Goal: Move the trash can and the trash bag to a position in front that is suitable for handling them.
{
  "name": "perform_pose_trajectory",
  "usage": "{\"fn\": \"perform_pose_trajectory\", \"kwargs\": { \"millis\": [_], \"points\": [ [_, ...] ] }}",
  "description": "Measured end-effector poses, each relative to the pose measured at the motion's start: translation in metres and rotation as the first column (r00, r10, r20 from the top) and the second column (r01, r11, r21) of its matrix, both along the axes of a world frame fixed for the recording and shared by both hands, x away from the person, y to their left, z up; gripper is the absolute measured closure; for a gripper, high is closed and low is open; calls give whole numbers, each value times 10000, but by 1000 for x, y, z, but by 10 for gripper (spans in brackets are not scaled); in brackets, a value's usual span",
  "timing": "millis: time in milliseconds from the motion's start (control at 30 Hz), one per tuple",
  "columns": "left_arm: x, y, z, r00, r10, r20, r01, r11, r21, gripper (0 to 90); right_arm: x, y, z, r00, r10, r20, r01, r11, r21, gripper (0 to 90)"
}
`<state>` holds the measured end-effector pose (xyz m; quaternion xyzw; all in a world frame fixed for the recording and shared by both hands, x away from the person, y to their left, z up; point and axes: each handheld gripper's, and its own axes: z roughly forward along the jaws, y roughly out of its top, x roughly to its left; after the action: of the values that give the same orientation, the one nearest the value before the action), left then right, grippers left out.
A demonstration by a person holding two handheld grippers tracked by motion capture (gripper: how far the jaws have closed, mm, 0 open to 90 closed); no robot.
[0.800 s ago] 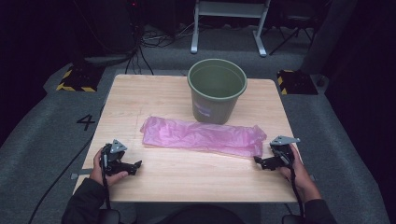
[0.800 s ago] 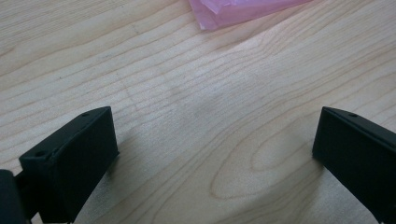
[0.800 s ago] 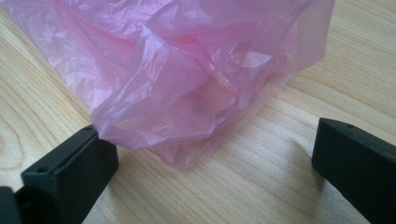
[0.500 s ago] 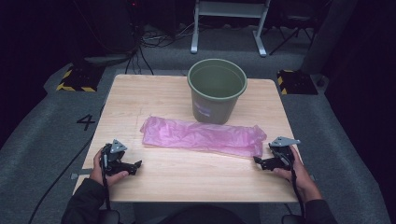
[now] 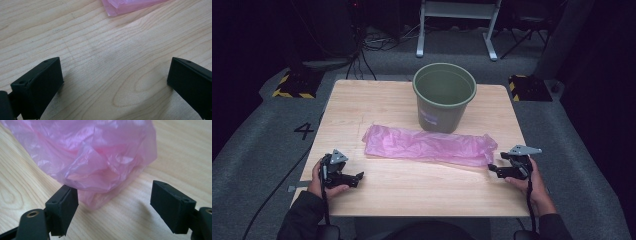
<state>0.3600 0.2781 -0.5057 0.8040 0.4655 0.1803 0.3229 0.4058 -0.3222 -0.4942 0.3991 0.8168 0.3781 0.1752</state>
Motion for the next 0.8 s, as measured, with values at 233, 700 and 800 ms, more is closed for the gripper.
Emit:
{"fn": "perform_pose_trajectory", "kwargs": {
  "millis": [233,700,800],
  "points": [
    [0,0,0,10000,1,1,-1,10000,2,0,4,2,15,9994,-29,353,19,9995,306,202],
    [0,0,0,10000,19,28,-19,10000,-2,3,-14,1,34,9952,486,854,-495,9987,94,173],
    [0,0,0,10000,19,26,-19,10000,-4,3,-15,-1,36,9946,511,900,-531,9984,200,186]
  ]
}}
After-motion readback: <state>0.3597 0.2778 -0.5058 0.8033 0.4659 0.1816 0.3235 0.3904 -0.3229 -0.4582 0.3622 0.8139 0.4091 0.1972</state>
